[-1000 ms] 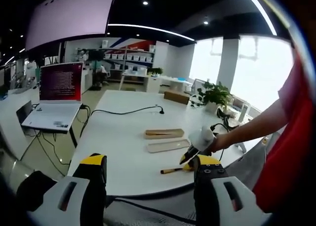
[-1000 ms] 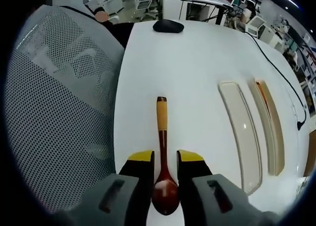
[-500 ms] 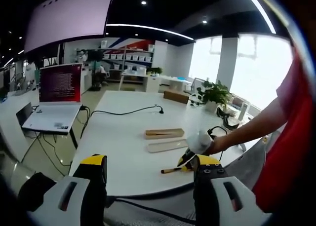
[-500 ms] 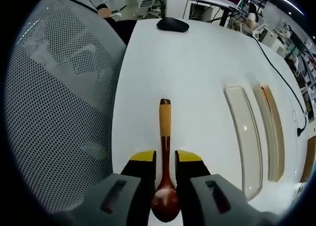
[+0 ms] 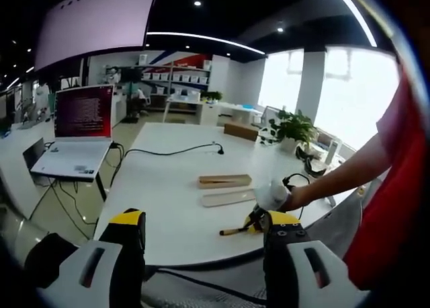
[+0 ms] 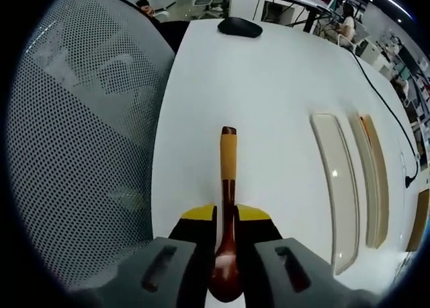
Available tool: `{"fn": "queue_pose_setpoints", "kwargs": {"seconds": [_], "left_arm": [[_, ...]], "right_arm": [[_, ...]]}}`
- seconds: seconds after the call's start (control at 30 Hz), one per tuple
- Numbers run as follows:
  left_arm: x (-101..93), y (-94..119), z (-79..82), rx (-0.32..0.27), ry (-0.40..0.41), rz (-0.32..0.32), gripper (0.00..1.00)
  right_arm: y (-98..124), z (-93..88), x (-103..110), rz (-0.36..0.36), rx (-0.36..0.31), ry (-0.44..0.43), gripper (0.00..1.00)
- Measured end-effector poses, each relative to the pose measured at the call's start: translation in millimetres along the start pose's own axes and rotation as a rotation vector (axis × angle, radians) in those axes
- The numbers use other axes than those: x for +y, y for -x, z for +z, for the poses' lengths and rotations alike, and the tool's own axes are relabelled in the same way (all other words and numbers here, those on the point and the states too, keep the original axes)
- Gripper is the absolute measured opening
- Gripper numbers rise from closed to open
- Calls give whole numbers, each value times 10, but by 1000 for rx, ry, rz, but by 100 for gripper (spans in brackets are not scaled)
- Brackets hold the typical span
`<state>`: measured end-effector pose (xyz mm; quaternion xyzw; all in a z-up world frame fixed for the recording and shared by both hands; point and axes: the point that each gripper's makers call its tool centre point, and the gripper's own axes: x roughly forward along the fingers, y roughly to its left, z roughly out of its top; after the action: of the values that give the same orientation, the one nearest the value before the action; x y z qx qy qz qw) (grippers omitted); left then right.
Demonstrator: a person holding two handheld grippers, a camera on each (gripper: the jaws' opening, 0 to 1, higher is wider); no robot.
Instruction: Arrange the utensils inside the cutlery case until each visible utensil rests in its matching compartment.
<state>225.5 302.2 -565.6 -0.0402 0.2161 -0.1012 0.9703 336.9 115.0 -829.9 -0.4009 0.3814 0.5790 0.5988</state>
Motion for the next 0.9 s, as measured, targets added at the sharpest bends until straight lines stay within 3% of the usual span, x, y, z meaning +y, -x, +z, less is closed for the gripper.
{"fn": "queue_pose_setpoints", "kwargs": {"seconds": [0.1,0.6,0.9], "left_arm": [[-6,-2,-5,1,4,1,73],[-31,0,-26,3,9,5,73],[-38,-5,-31,3,12,5,73]], "right_arm": [[-1,-2,13,3,5,10,2],[21,-24,-7,4,4,14,1],[106,-38,-48,0,11,-33,1]]}}
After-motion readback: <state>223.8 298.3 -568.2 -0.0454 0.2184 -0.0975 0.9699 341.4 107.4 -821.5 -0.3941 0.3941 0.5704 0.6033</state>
